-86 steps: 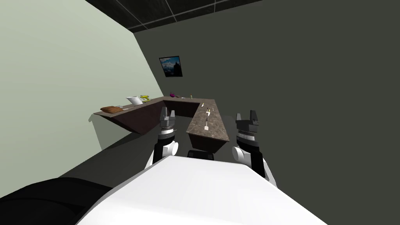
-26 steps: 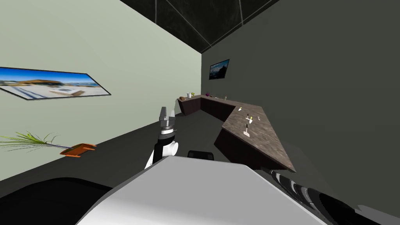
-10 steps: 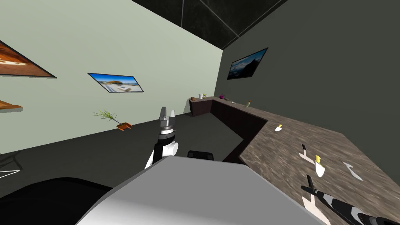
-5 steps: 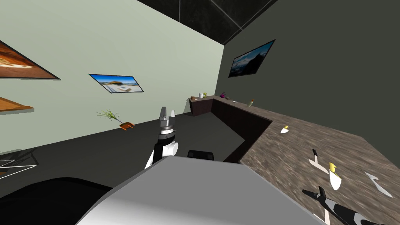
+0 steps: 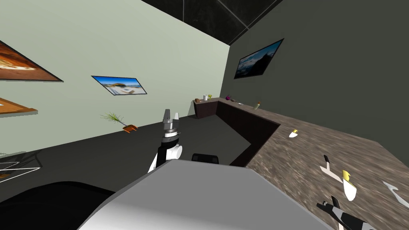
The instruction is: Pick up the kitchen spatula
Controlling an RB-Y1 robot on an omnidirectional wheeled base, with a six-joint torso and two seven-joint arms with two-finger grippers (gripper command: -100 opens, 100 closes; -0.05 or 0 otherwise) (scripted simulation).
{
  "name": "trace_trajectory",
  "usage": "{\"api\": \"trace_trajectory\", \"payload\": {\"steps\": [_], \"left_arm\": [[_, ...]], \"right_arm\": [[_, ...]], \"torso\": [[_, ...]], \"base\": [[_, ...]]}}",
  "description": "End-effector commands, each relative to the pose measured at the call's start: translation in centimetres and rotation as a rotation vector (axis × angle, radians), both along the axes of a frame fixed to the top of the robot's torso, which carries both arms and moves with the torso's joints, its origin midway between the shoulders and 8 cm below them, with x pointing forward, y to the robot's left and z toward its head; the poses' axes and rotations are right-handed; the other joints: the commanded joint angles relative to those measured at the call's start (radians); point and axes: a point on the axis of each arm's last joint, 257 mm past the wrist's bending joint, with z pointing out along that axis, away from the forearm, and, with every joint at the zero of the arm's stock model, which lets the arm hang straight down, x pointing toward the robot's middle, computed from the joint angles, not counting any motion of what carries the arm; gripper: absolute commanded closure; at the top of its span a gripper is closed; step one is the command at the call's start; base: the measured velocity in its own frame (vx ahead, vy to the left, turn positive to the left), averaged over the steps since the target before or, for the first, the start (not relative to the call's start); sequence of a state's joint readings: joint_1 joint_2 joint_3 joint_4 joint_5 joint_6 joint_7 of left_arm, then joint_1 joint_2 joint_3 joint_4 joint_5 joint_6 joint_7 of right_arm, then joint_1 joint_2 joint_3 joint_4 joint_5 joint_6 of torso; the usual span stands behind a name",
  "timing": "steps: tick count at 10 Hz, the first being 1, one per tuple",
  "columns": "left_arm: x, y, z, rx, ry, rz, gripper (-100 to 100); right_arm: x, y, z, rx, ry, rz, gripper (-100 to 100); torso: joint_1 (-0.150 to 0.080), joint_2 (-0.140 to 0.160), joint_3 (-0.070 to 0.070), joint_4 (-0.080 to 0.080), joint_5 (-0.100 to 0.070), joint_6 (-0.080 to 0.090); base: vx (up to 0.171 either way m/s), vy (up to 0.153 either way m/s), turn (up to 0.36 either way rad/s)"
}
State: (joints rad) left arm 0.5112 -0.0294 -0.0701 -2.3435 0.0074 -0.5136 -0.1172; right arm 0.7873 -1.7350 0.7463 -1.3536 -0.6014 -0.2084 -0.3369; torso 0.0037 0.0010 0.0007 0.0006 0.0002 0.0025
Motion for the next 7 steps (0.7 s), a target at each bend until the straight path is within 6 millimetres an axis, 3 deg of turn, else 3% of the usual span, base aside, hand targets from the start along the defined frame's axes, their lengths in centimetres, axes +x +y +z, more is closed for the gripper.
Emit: {"api": "trace_trajectory", "payload": {"steps": [1,4,5,6,7], "left_arm": [[0.0,0.0,0.0,0.0,0.0,0.0,0],[0.0,0.0,0.0,0.0,0.0,0.0,0],[0.0,0.0,0.0,0.0,0.0,0.0,0],[0.0,0.0,0.0,0.0,0.0,0.0,0],[0.0,0.0,0.0,0.0,0.0,0.0,0]], "right_arm": [[0.0,0.0,0.0,0.0,0.0,0.0,100],[-0.1,0.0,0.0,0.0,0.0,-0.002,100],[-0.1,0.0,0.0,0.0,0.0,-0.002,0],[0.7,-0.1,0.7,-0.001,0.0,0.003,100],[1.1,-0.2,1.2,-0.001,0.001,0.005,100]], "torso": [[0.0,0.0,0.0,0.0,0.0,0.0],[0.0,0.0,0.0,0.0,0.0,-0.001],[0.0,0.0,0.0,0.0,0.0,-0.001],[0.0,0.0,0.0,0.0,0.0,-0.001],[0.002,0.002,0.001,0.0,0.0,-0.001]], "base": [[0.0,-0.003,-0.013],[0.0,0.0,0.0],[0.0,0.0,0.0],[-0.027,0.023,-0.03],[-0.038,0.033,-0.042]]}}
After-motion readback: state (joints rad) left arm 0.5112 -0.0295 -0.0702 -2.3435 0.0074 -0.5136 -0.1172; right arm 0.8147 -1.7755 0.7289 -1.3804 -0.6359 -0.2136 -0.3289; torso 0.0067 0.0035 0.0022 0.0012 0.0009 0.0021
